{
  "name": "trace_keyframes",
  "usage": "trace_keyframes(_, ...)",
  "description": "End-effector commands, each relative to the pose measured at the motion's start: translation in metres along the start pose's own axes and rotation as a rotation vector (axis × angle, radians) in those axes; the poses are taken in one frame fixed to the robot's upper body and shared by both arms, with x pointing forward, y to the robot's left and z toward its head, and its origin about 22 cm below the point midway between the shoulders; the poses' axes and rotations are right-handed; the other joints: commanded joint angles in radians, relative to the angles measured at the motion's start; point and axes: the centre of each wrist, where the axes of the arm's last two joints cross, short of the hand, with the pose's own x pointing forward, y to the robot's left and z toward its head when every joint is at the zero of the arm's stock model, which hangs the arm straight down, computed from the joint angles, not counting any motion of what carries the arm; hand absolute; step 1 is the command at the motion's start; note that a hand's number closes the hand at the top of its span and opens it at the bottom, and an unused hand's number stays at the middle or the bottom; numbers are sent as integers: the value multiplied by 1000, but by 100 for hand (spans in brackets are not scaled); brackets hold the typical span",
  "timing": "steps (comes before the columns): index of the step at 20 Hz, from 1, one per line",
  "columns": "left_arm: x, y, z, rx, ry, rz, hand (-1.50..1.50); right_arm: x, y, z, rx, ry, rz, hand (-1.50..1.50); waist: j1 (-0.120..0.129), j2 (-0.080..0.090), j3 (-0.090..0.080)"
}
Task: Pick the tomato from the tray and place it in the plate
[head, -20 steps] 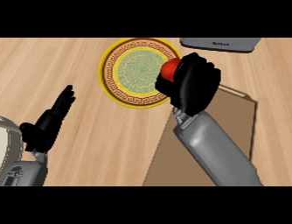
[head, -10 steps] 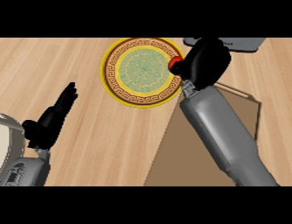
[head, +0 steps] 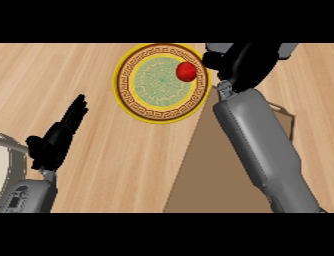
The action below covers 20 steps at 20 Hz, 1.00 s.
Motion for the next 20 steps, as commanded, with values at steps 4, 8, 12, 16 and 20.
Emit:
trace_keyframes(4, -6, 3, 7, 17, 19, 14, 0, -10, -13, -2, -105, 262, -396, -150, -18, -13, 2)
trace_keyframes(8, -12, 10, 11, 32, 29, 3, 0, -39, -9, 21, -109, 226, -460, -150, -52, -22, 1)
trace_keyframes(12, -18, 8, 17, 69, 35, 2, 0, -79, -6, 60, -46, 214, -453, -150, -72, -29, 1)
trace_keyframes(16, -12, 18, 15, 78, 50, 10, 0, -105, -13, 101, 14, 172, -449, -150, -95, -33, 0)
trace_keyframes(20, -14, 26, 25, 106, 49, 11, 0, -124, -25, 122, 20, 172, -453, -150, -108, -31, 0)
